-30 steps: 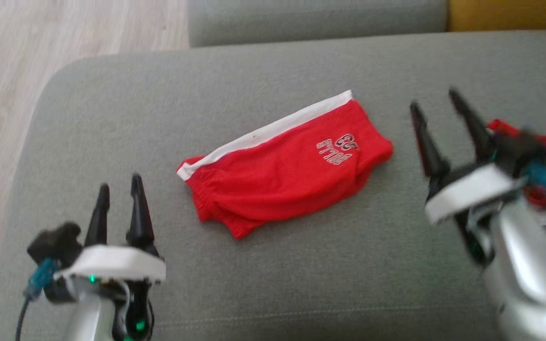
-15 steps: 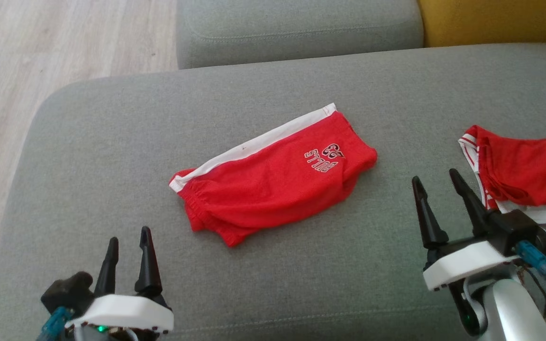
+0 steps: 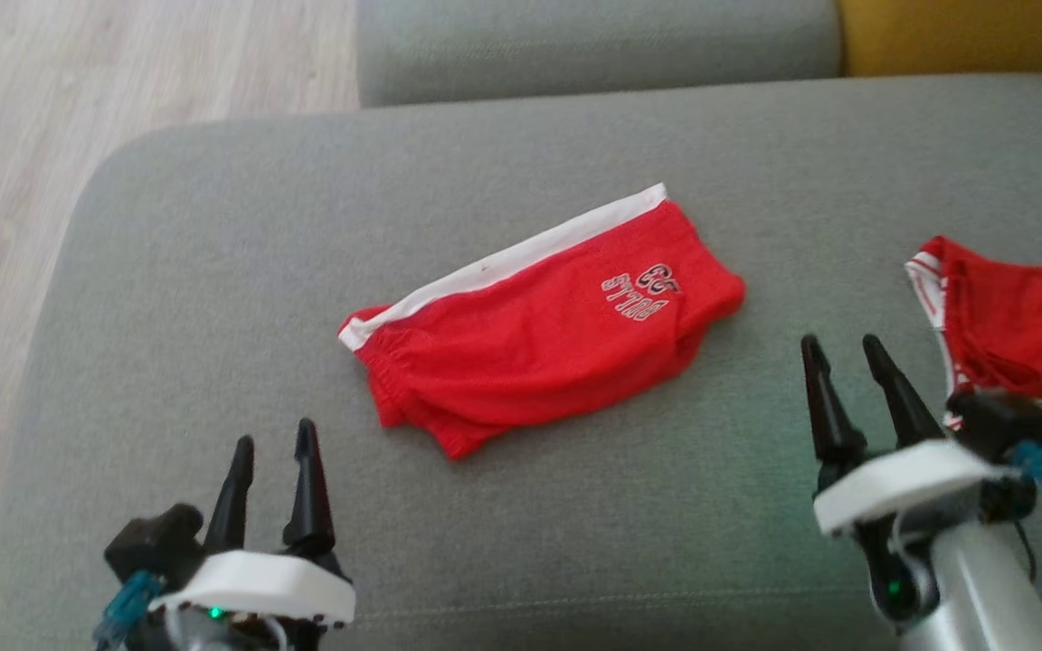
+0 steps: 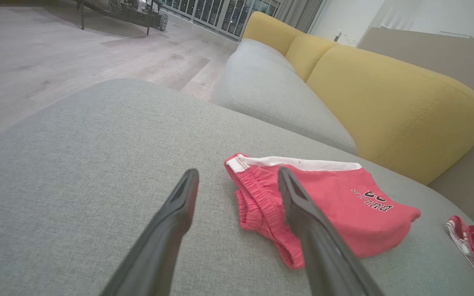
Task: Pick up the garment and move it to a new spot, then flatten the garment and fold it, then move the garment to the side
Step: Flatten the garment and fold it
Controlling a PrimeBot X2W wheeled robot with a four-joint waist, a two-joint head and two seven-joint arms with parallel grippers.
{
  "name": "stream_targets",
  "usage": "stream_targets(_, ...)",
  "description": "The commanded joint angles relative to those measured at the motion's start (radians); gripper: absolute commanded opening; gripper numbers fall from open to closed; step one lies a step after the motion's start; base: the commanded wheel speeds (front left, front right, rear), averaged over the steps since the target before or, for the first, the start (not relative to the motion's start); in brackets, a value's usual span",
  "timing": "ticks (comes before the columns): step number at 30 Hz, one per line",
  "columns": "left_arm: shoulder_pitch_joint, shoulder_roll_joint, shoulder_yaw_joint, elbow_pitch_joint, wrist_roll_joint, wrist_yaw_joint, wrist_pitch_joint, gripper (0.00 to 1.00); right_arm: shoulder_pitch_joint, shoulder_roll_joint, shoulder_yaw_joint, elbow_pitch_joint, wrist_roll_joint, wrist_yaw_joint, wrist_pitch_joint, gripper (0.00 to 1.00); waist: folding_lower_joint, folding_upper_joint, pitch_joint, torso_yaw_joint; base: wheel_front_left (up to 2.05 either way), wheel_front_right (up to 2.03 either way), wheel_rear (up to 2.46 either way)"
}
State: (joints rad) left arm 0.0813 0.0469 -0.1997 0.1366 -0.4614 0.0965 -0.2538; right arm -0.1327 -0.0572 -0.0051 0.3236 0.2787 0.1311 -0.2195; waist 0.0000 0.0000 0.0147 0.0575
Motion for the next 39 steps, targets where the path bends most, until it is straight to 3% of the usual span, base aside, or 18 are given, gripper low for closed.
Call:
stream_targets(1, -0.060, 0.003, 0.022, -0.034, -0.001, 0.001, -0.008, 1.00, -0.083, 0.007, 0.024, -0.019, 0.063, 0.000, 0.016, 1.00, 0.0000, 0.0000, 0.024, 0.020, 0.00, 0.00, 0.00)
stream_targets(7, -0.093, 0.003, 0.006, -0.024, -0.019, 0.000, -0.008, 1.00, -0.189, 0.007, -0.018, 0.104, 0.378, 0.000, 0.157, 1.00, 0.0000, 0.0000, 0.085, 0.075, 0.00, 0.00, 0.00)
stream_targets(16, -0.129, 0.003, -0.012, -0.034, -0.026, 0.008, -0.008, 1.00, -0.359, 0.007, -0.114, 0.389, 0.573, 0.000, 0.335, 1.00, 0.0000, 0.0000, 0.137, 0.153, 0.00, 0.00, 0.00)
stream_targets(18, -0.137, 0.003, 0.010, -0.017, -0.080, 0.016, -0.008, 1.00, -0.419, 0.007, -0.143, 0.498, 0.632, 0.000, 0.361, 1.00, 0.0000, 0.0000, 0.149, 0.169, 0.00, 0.00, 0.00)
stream_targets(25, -0.158, 0.003, 0.053, -0.010, -0.060, -0.001, -0.008, 1.00, -0.531, 0.007, -0.147, 0.670, 0.664, 0.000, 0.385, 1.00, 0.0000, 0.0000, 0.171, 0.196, 0.00, 0.00, 0.00)
stream_targets(39, -0.186, 0.003, 0.008, -0.019, -0.089, 0.005, -0.008, 1.00, -0.678, -0.012, -0.176, 0.862, 0.606, 0.000, 0.337, 1.00, 0.0000, 0.0000, 0.217, 0.246, 0.00, 0.00, 0.00)
